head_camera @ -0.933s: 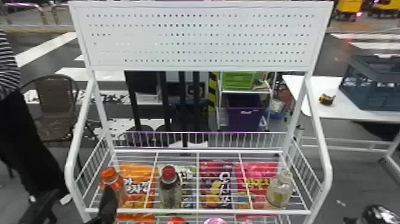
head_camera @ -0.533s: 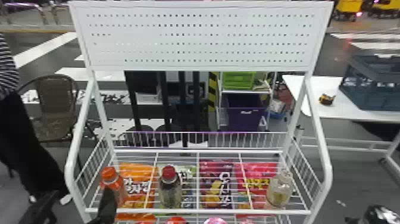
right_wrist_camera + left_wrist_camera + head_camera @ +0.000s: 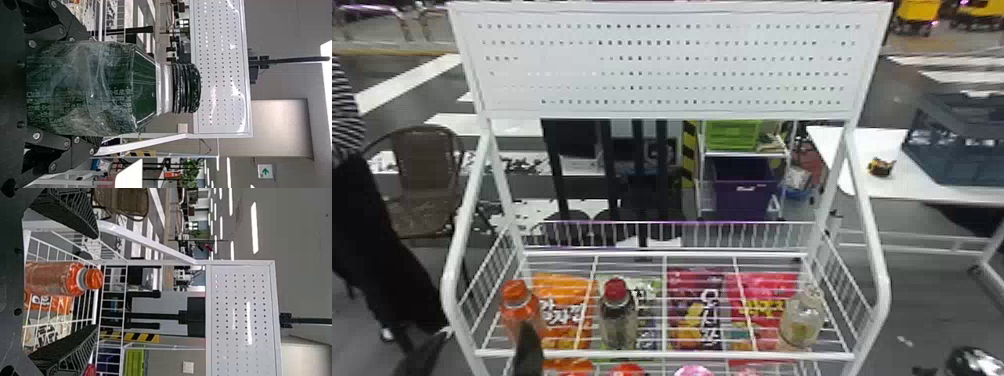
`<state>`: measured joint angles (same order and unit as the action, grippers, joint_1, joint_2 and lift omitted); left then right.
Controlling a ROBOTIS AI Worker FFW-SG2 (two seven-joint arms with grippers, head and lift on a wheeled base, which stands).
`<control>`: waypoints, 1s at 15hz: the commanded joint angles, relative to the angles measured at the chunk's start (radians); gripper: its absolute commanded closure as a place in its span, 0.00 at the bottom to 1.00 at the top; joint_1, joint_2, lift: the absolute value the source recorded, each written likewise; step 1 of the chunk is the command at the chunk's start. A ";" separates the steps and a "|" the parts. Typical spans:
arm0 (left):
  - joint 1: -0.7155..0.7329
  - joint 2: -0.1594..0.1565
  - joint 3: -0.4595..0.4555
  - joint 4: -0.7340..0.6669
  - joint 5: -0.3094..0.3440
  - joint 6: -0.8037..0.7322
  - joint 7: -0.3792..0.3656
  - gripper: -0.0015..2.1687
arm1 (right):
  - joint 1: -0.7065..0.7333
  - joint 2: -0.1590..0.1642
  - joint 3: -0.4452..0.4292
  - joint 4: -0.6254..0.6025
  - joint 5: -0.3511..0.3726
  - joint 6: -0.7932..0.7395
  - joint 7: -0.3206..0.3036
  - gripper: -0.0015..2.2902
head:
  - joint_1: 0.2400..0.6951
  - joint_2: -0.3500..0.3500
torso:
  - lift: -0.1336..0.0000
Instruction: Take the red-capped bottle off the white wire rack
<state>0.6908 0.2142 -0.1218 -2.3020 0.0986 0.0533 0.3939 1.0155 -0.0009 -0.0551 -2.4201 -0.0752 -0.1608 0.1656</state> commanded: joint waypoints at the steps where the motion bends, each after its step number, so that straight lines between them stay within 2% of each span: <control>1: -0.019 0.005 -0.096 0.151 -0.023 -0.201 0.013 0.04 | -0.002 -0.001 0.000 -0.005 0.000 0.013 0.000 0.52 | 0.57 0.50 | 1.00; 2: -0.039 0.008 -0.137 0.233 -0.025 -0.315 0.013 0.04 | -0.002 -0.001 -0.002 -0.007 0.000 0.016 0.000 0.52 | 0.57 0.50 | 1.00; 4: -0.100 0.008 -0.208 0.349 -0.025 -0.367 0.016 0.04 | -0.002 -0.001 0.000 -0.008 0.000 0.016 0.000 0.52 | 0.57 0.50 | 1.00; 11: -0.362 0.001 -0.363 0.572 -0.022 -0.235 0.054 0.04 | 0.003 0.001 -0.002 0.004 0.000 0.004 0.000 0.52 | 0.57 0.50 | 1.00; 15: -0.473 -0.032 -0.368 0.684 -0.028 -0.201 0.062 0.04 | 0.005 -0.001 -0.002 0.006 0.000 -0.003 0.000 0.52 | 0.57 0.50 | 1.00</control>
<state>0.2536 0.1914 -0.4890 -1.6546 0.0705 -0.1688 0.4555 1.0201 -0.0006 -0.0569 -2.4147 -0.0751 -0.1620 0.1657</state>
